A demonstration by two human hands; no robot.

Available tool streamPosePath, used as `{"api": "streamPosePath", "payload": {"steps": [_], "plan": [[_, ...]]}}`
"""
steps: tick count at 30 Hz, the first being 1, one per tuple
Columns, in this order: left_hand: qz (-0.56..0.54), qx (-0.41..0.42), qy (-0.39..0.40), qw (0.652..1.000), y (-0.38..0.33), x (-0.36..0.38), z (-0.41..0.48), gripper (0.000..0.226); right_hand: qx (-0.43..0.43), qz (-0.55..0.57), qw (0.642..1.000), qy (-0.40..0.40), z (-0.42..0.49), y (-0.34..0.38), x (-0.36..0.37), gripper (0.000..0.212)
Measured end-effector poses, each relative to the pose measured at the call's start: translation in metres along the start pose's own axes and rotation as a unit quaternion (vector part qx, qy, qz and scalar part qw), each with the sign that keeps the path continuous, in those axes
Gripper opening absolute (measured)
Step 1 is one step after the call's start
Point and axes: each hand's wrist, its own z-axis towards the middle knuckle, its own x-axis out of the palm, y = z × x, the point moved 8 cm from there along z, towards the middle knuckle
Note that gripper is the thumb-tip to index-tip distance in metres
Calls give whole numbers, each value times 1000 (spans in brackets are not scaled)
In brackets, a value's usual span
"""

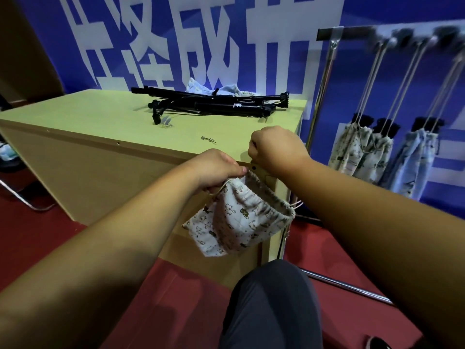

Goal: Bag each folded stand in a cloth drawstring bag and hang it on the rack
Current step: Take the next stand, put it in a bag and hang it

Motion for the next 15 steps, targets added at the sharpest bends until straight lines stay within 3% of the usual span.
{"api": "streamPosePath", "payload": {"steps": [3,7,9,15], "plan": [[-19,9,15,1000,-13,12,-4,26,79,157,982,-74,-35,-21,-16,26],[-22,2,27,999,-25,24,-9,30,186,362,906,-114,-83,-48,-15,23],[-39,-2,31,999,-31,30,-10,27,209,371,902,-77,-102,-60,-4,24],[-63,22,47,997,-56,56,-17,23,208,286,935,18,-137,-95,4,29]]}}
